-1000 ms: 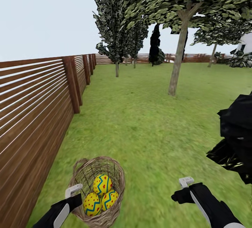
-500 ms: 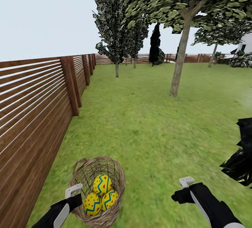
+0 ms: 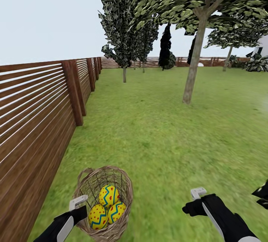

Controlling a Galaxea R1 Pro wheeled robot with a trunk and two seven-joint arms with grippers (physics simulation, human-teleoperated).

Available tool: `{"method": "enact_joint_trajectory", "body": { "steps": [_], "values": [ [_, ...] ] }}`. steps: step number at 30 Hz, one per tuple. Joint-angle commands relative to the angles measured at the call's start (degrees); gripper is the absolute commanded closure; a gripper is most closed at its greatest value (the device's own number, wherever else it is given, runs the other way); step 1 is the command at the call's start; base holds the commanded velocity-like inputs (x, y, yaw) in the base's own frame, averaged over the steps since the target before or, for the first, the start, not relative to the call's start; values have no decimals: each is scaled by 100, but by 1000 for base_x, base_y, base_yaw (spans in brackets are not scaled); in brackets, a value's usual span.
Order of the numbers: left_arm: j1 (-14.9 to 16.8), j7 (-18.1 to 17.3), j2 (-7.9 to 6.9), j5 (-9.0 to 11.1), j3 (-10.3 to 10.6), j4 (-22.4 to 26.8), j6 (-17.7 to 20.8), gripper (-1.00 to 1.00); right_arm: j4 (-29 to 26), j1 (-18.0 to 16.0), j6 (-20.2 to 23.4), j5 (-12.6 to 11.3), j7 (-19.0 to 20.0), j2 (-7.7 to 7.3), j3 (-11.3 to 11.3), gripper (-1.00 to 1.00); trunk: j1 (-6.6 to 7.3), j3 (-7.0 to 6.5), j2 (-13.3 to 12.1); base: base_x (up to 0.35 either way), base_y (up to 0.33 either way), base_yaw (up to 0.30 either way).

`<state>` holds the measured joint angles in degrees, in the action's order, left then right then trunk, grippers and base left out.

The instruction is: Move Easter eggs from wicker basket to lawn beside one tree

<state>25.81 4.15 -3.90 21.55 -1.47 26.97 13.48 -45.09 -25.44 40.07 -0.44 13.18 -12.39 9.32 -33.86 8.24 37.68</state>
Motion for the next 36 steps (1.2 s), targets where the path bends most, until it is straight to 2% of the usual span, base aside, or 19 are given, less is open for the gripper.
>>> {"method": "enact_joint_trajectory", "body": {
  "steps": [1, 22, 36],
  "values": [
    [2, 25, -3, 68, -3, 19, 32, 100, -8, -5, 27, -2, 9, -7, 18, -100, -5, 9, 8, 339, 73, 0],
    [3, 25, -6, 69, -3, 19, 32, 100, -8, -1, 27, 0, 9, 9, 18, -100, -5, 9, 8, 339, 72, 0],
    [0, 25, -6, 69, -3, 19, 32, 100, -8, -4, 27, 0, 9, 9, 18, -100, -5, 9, 8, 339, 1, 0]
  ]
}}
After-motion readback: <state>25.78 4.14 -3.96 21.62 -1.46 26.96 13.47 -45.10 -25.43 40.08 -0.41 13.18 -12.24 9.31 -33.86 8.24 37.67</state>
